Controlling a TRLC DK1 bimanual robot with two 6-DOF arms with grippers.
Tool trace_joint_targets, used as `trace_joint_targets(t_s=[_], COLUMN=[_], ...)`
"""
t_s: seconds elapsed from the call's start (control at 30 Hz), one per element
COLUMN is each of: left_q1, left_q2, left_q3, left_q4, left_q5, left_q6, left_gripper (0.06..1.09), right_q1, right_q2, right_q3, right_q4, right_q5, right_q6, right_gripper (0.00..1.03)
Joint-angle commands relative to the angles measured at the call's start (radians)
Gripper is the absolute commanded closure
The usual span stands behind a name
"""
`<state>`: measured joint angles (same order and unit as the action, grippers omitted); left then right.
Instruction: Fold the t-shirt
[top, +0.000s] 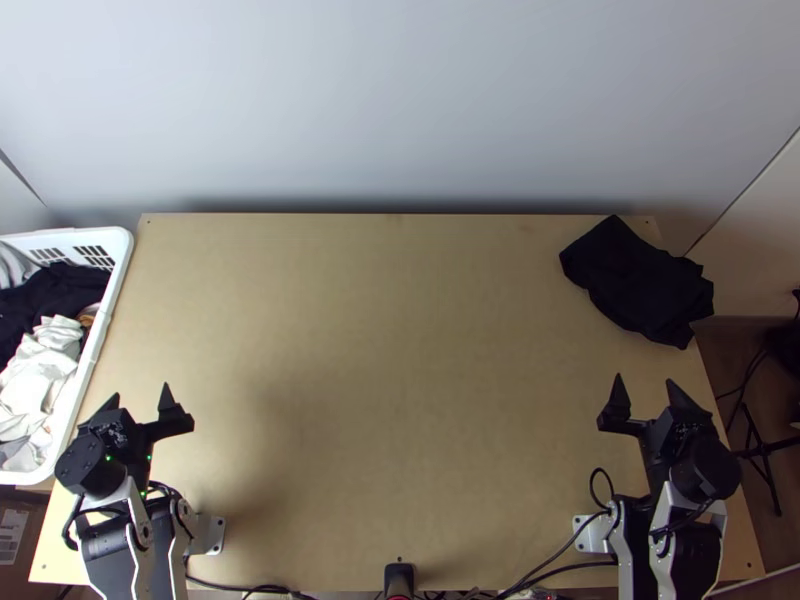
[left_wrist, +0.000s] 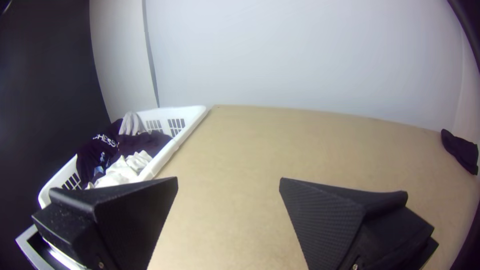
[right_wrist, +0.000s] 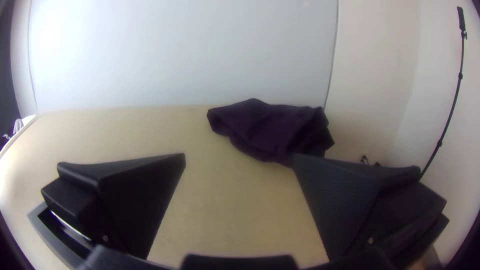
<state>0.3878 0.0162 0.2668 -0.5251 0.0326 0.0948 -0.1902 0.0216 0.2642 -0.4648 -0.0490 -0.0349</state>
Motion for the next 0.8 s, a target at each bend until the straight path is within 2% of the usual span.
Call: trace_joint_targets(t_s=[0.0,0.77], left_q1=[0.017,0.017], left_q2=[-0.019,-0.019], left_q3=[-0.015,-0.015], left_q4=[-0.024,-0.026], left_q5=[0.000,0.001], left_q6=[-0.020,-0.020], left_gripper=[0.10,0.10], right_q1=[0.040,0.044], right_q2=[-0.025,-0.025], right_q3=[-0.016,-0.014], right_q4=[-0.020,-0.028], right_q5=[0.008,0.008], right_q6=[0.056,0.056], right_gripper=[0.03,0.03])
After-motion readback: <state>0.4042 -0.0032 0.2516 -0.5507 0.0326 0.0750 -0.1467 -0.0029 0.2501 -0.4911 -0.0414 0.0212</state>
